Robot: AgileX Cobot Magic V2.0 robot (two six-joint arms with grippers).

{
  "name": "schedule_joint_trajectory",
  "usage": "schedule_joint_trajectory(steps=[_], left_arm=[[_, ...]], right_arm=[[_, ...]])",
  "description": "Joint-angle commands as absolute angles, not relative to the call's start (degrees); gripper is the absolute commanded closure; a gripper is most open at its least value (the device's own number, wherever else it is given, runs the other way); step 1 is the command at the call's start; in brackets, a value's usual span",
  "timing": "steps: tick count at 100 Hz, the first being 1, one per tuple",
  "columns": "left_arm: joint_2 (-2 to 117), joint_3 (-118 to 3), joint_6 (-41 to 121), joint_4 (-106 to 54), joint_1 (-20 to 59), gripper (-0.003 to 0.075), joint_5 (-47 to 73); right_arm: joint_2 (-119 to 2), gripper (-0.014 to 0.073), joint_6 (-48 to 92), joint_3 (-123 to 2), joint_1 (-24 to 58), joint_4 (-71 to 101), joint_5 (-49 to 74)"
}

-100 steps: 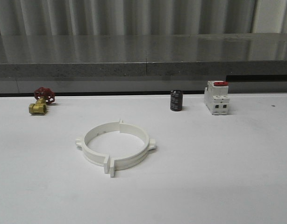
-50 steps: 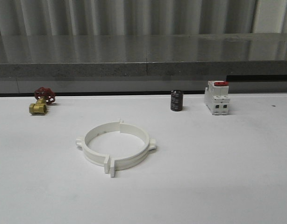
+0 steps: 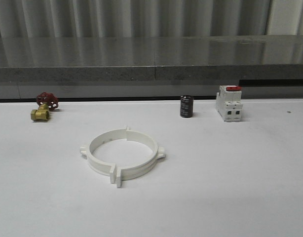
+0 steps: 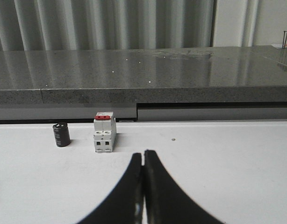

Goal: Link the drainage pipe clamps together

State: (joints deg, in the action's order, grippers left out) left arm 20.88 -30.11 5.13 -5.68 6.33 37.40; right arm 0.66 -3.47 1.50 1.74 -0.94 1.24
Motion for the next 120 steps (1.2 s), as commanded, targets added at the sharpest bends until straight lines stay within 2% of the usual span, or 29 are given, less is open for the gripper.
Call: schedule_joint_trajectory(steps=[1, 20, 44, 72, 120], left_arm=[[21.4, -31.4, 5.2, -6.2, 6.2, 0.0741, 32.7], [19.3, -26.1, 5.2, -6.2, 6.2, 0.0741, 21.4], [10.4, -12.4, 5.2, -5.7, 6.2, 0.0741, 9.6], [-2.0, -3.1, 5.2, -2.9, 6.2, 0.0741, 7.8], [-1.8, 1.9, 4.3, -1.0, 6.2, 0.0741, -0.4]], right_arm=[[1.7, 0.0661, -3.4, 0.6, 1.4, -0.8, -3.7], [1.7, 0.0661, -3.4, 0.6, 1.4, -0.8, -3.7], [1.7, 0.0661, -3.4, 0.6, 1.4, -0.8, -3.7], [1.7, 0.0661, -3.4, 0.6, 1.4, -0.8, -3.7], [1.7, 0.0661, -3.4, 0.6, 1.4, -0.8, -3.7]])
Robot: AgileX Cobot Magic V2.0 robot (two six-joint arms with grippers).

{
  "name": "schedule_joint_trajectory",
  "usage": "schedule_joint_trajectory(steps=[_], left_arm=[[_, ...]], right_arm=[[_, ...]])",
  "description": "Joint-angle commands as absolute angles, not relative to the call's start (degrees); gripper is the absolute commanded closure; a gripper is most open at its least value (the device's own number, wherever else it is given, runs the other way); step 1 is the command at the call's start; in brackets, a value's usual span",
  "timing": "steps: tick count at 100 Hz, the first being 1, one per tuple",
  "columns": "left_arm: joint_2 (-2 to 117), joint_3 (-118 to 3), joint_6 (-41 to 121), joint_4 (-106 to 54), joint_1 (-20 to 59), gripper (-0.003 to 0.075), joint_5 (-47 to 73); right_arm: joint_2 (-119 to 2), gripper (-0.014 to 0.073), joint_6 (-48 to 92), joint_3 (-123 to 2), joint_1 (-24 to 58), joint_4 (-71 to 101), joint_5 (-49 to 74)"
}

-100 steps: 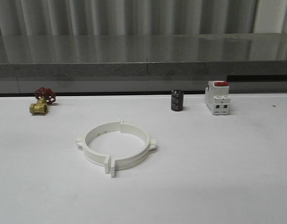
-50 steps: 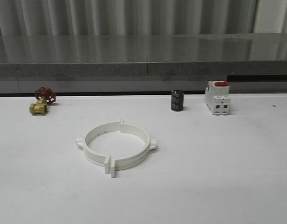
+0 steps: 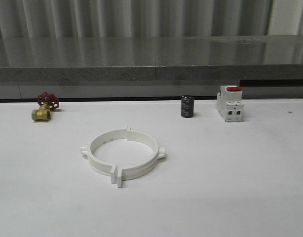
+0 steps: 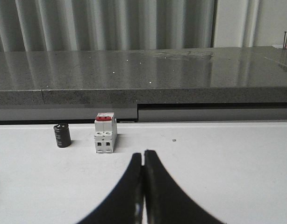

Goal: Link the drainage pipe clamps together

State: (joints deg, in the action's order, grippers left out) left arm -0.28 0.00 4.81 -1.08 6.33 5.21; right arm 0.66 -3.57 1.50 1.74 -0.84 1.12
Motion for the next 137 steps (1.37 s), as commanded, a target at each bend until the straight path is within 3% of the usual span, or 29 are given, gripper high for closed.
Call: schedule_joint_trajectory(steps=[1, 137], left_arm=[[-1.8, 2.1, 4.3, -1.0, 6.2, 0.0741, -0.5], [-1.8, 2.6, 4.3, -1.0, 6.2, 0.0741, -2.5]], right_arm=[[1.7, 0.0661, -3.4, 0.6, 1.4, -0.8, -3.7], [1.7, 0.0661, -3.4, 0.6, 1.4, -0.8, -3.7]])
